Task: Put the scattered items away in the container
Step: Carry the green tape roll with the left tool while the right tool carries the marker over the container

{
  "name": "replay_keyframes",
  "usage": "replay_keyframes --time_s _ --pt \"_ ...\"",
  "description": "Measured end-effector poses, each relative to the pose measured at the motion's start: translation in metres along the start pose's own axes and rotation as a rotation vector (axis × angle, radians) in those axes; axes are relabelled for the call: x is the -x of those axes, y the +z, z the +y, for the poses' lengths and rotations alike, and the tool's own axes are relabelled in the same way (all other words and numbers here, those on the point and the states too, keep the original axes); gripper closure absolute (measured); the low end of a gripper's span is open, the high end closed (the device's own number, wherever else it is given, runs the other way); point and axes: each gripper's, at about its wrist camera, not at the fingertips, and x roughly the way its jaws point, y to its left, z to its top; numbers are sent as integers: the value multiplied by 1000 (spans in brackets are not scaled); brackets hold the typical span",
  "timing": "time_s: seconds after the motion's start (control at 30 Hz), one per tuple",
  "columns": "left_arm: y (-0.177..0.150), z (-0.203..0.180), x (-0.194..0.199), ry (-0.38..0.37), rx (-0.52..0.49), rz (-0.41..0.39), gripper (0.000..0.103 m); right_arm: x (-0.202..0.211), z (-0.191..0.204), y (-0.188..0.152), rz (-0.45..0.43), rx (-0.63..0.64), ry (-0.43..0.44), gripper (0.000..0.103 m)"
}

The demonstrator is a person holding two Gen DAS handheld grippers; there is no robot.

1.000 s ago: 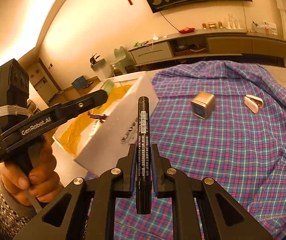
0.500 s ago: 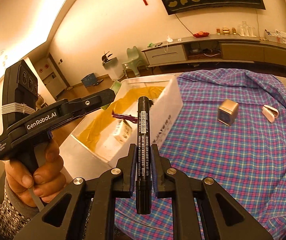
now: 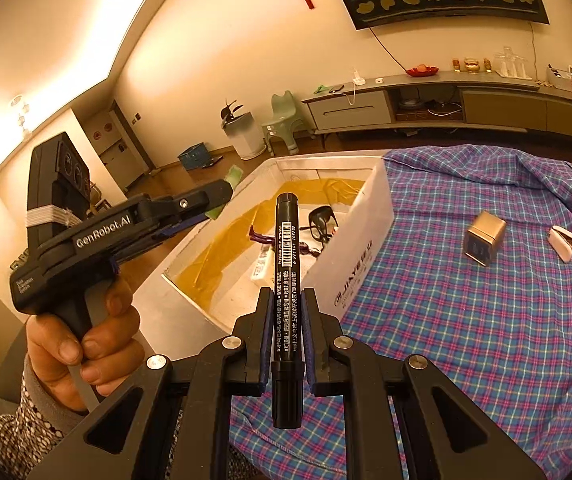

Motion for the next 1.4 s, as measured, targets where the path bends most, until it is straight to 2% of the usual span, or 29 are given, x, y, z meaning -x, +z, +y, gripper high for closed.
replay_keyframes --time_s 0.43,0.87,1.4 --pt "11 46 -1 49 83 -11 55 -33 11 26 25 38 43 88" --pt "16 67 -1 70 144 -20 55 -63 21 53 59 92 57 88" --pt "-2 48 -33 49 94 113 55 -106 18 91 120 142 14 88"
